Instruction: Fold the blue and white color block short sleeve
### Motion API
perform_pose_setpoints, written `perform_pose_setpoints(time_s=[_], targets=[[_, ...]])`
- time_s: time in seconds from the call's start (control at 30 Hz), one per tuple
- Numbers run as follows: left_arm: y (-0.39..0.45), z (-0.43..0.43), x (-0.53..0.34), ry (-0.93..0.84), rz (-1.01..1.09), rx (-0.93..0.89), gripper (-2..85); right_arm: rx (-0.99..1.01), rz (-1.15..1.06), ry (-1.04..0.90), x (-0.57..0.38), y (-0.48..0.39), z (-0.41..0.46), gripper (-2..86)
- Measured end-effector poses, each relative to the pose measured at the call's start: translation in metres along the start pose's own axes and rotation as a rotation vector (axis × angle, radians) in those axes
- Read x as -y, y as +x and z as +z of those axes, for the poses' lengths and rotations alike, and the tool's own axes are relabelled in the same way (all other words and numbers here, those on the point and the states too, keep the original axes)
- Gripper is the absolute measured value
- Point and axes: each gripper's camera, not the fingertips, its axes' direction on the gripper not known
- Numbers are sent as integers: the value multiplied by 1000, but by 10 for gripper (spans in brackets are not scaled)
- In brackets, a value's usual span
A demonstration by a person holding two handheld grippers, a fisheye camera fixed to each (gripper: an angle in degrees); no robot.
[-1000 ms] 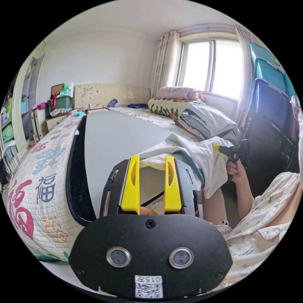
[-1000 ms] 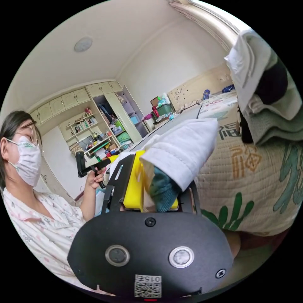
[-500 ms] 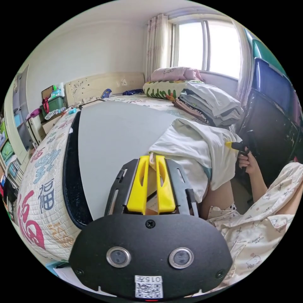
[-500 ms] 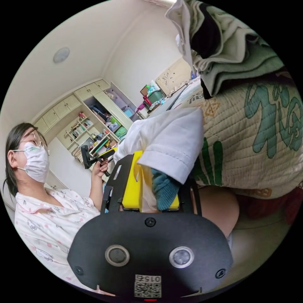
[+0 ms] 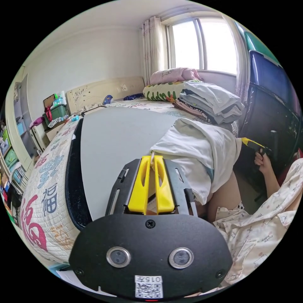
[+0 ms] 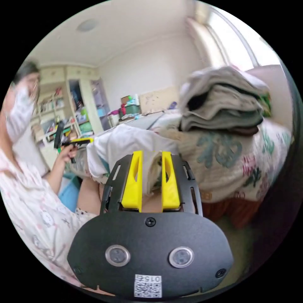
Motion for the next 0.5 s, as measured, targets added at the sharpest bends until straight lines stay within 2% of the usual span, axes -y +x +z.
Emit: perform_pose_setpoints(time_s=[0.1,0.13,0.17,0.2,0.23,0.33,0.5], targets=[[5,2,-13,13,-10,-6,2,-42,-339,-55,-63,-108,56,86],[7,3,-18,16,-15,-11,2,-169,-460,-73,-93,-141,75,81],[8,3,-24,19,-20,-16,2,-276,-508,-35,-122,-163,87,78],[9,3,-27,21,-22,-18,2,-288,-523,-14,-136,-171,92,81],[10,4,-33,26,-24,-22,1,-244,-549,-9,-161,-187,103,85],[15,3,-48,33,-31,-29,0,-95,-616,-162,-219,-227,144,97],[25,0,-75,44,-30,-26,1,-336,-783,-136,-317,-277,184,107]])
